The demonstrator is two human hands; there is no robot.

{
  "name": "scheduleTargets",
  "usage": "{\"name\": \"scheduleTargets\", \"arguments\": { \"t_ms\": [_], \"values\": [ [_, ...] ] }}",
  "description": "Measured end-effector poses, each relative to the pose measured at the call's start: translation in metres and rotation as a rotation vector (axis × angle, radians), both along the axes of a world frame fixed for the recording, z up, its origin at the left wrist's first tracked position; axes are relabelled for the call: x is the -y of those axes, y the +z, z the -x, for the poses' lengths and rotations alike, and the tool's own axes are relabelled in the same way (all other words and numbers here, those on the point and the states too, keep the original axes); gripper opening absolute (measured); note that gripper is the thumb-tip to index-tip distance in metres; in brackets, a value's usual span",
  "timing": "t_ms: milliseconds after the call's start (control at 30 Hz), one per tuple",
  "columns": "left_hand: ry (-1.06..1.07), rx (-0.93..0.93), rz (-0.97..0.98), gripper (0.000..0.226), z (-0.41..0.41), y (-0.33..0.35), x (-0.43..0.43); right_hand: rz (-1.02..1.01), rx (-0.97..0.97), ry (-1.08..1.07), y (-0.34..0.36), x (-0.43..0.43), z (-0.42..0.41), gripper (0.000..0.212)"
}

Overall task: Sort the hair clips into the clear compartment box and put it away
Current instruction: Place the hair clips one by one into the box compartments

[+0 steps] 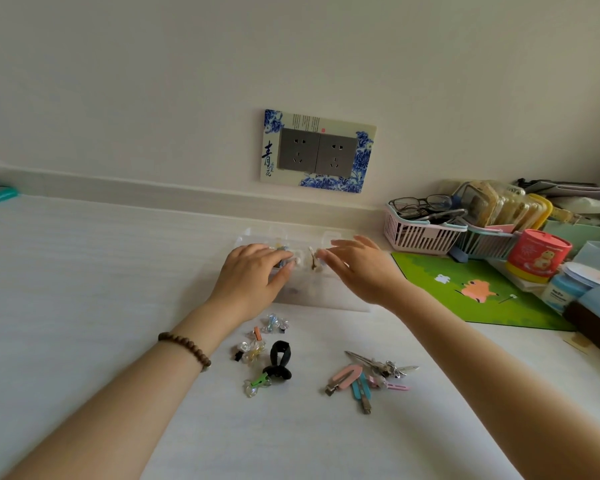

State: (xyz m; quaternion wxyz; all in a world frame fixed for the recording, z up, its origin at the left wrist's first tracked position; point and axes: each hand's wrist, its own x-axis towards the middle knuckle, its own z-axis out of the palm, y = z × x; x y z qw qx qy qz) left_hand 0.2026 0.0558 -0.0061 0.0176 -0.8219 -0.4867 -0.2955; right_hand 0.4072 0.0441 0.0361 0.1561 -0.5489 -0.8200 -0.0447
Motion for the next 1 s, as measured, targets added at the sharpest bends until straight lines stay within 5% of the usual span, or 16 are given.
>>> {"name": "scheduleTargets", "arguments": {
  "t_ms": [300, 500, 633, 733, 1000],
  "values": [
    [-0.022, -0.021, 0.018, 0.067, 0.002, 0.003, 0.000, -0.094, -0.031, 0.037, -0.007, 0.005, -0.003, 0.050],
    [-0.060, 0.037, 0.047, 0.044, 0.005, 0.014, 0.002, 0.115, -0.061, 0.006, -0.005, 0.013, 0.005, 0.052],
    [-0.128, 0.134, 0.097, 0.044, 0.019, 0.028, 0.020, -0.020, -0.222, 0.080, -0.001, 0.029, 0.006, 0.042],
    [-0.168, 0.208, 0.159, 0.035, 0.036, 0.028, 0.041, 0.149, -0.444, 0.189, -0.001, 0.056, 0.016, 0.034],
    [-0.202, 0.147, 0.413, 0.037, 0.058, 0.007, 0.080, 0.414, -0.358, 0.284, -0.027, 0.087, 0.040, 0.036]
  ]
}}
